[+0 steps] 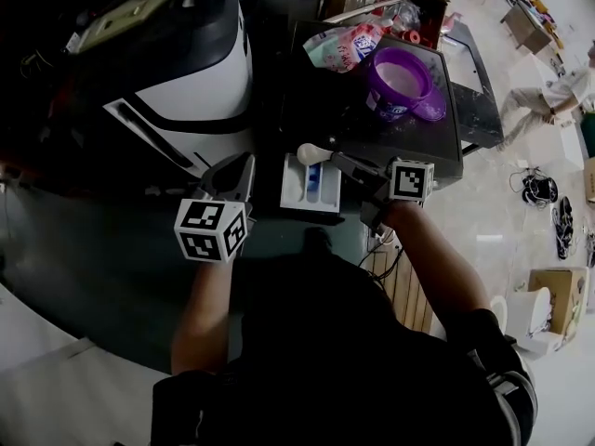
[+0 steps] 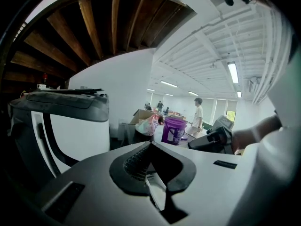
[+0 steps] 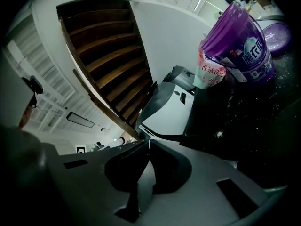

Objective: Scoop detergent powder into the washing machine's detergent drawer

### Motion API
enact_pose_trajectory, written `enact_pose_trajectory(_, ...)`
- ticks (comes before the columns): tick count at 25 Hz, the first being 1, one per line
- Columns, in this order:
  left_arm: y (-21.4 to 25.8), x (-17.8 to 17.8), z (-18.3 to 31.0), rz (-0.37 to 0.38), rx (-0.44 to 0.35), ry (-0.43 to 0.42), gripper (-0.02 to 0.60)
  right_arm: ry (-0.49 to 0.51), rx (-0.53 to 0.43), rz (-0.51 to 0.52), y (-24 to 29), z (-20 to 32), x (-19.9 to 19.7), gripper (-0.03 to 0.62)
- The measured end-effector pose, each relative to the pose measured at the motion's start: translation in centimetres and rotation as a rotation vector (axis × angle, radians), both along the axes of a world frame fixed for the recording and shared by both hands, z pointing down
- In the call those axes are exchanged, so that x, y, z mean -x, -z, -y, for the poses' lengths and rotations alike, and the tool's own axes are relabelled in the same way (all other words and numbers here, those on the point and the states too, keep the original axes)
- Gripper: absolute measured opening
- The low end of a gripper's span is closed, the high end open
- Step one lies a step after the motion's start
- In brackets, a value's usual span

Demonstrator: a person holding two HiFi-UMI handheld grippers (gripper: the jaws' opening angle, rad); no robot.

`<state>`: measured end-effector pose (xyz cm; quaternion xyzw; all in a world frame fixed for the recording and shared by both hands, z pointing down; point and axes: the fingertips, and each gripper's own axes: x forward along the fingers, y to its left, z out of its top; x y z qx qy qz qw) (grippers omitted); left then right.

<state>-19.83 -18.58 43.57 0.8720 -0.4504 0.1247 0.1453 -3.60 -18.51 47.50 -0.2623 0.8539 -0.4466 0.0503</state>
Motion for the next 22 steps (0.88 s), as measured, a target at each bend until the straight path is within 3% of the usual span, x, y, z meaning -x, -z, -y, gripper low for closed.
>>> enact_pose_trajectory(15,-1.9,0.6,-1.4,-0.020,0.024,0.020,0.008,0.049,-0.100,-0.362,-5.6,-0.9,1.8,0.018)
enact_pose_trajectory(22,-2.6,2.0,-3.0,-0.020,0.037,0.042,0.008,0.063,-0.140,-0.468,-7.1,-1.4,2.7,0.018)
